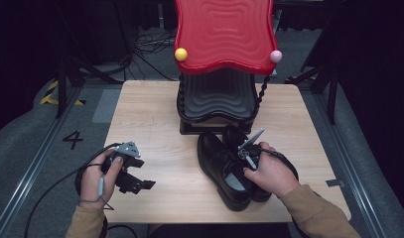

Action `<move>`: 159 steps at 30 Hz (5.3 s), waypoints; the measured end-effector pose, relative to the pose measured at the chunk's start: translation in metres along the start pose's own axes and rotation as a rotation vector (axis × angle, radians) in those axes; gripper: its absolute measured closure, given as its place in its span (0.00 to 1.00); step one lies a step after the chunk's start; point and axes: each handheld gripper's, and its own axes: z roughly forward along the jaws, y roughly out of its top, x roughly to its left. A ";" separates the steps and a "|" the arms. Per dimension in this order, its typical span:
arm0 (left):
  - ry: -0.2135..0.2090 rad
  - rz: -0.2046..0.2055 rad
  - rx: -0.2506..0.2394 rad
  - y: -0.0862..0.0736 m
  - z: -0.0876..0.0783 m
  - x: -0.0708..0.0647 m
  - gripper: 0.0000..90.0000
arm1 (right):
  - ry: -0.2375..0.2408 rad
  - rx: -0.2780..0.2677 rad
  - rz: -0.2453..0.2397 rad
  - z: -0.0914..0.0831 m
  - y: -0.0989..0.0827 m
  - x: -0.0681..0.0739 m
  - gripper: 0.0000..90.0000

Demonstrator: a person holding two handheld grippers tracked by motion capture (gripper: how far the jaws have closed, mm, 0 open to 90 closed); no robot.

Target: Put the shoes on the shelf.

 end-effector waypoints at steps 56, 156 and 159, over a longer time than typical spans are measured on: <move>0.016 -0.018 -0.033 -0.005 -0.011 0.000 0.19 | 0.055 -0.007 0.014 -0.136 -0.030 0.010 0.91; 0.032 -0.062 -0.096 -0.027 -0.030 0.009 0.18 | -0.081 -0.325 0.117 -0.405 0.115 0.051 0.90; 0.035 -0.061 -0.095 -0.028 -0.030 0.010 0.18 | -0.090 -0.339 0.113 -0.405 0.126 0.051 0.90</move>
